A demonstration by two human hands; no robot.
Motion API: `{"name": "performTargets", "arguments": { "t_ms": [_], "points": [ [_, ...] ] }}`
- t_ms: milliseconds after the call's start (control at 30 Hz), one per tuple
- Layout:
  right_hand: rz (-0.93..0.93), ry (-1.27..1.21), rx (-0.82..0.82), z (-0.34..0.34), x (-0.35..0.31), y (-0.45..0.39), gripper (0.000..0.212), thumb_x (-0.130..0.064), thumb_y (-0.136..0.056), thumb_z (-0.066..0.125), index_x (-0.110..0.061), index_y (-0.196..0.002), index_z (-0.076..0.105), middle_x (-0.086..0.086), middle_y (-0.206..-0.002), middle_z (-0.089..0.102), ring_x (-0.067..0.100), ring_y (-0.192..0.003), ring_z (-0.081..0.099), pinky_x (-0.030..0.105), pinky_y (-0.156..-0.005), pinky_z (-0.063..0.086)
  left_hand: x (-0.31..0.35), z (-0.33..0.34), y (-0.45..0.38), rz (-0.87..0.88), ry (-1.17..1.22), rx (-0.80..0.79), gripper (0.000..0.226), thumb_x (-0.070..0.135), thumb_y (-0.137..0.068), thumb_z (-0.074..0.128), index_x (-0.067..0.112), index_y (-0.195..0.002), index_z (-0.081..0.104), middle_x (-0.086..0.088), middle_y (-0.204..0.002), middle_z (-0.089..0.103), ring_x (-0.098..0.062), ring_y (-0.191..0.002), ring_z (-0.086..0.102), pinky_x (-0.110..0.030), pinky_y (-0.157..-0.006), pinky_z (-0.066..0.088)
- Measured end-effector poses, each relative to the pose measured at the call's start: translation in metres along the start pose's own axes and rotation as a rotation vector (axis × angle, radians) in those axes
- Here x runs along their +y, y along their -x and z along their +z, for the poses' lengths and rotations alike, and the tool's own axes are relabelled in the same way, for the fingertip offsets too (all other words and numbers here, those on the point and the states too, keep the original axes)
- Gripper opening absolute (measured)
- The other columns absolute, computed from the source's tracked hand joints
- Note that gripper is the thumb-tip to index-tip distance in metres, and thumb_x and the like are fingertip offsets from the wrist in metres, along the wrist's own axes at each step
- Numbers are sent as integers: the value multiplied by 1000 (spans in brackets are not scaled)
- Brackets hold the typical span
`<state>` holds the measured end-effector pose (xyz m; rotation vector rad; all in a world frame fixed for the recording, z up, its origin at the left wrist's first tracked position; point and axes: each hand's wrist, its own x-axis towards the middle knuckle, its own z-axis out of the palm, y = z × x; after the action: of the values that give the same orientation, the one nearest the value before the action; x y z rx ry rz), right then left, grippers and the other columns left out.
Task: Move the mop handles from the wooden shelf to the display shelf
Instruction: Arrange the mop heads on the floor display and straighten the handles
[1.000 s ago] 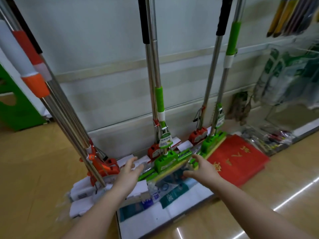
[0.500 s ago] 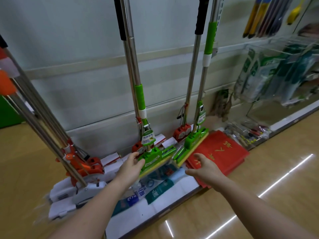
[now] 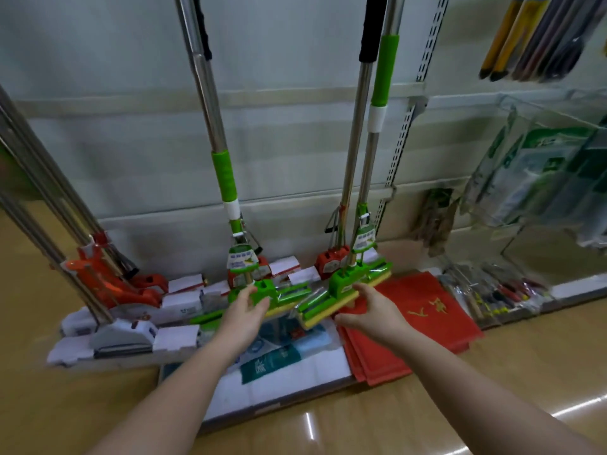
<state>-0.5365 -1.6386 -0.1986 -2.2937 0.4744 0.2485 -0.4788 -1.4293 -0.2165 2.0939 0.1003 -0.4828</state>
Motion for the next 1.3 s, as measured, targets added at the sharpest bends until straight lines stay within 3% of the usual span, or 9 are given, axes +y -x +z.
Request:
{"name": "performTargets", "arguments": {
  "t_ms": [100,267,467,800,1067,1300],
  "points": [
    [-5,-48,-7,-11,13,-11,77,-31,-76,73,-20,-142,33,5,-126,55,22,-103,59,35,-84,50,9,19,4,-5,8,32,47,33,-97,41,20,-141,32,-8,-142,42,-26,-124,45,-28,-85,35],
    [2,-62,-21,-29,35,-38,75,-30,-76,73,-18,-140,36,7,-114,59,26,-95,63,39,-81,53,20,41,-11,-1,-5,54,47,31,-97,42,18,-142,31,-9,-145,39,-26,-131,40,-34,-100,35],
    [24,15,-57,-46,64,-84,77,-31,-77,72,-17,-142,34,6,-138,50,23,-126,47,29,-94,41,26,82,-58,-53,19,30,45,29,-96,45,20,-139,35,-10,-144,41,-26,-128,43,-33,-96,38],
    [79,96,-123,-69,123,-184,75,-29,-79,71,-14,-142,34,11,-140,47,27,-124,49,34,-96,43,42,154,-138,-118,-91,-31,47,27,-95,47,17,-139,36,-11,-141,43,-26,-124,47,-33,-100,39],
    [-48,208,-153,-44,172,-258,74,-28,-78,71,-12,-141,35,12,-130,56,26,-111,56,27,-79,42,17,221,-184,-101,-72,64,48,31,-94,50,19,-139,37,-7,-142,44,-25,-126,45,-38,-104,39],
    [-190,212,-44,-10,234,-335,85,-31,-76,74,-14,-145,27,7,-145,42,23,-127,47,28,-93,41,-40,289,-239,47,-240,201,52,32,-92,52,17,-139,37,-7,-141,43,-22,-129,41,-30,-104,33]
  ]
}}
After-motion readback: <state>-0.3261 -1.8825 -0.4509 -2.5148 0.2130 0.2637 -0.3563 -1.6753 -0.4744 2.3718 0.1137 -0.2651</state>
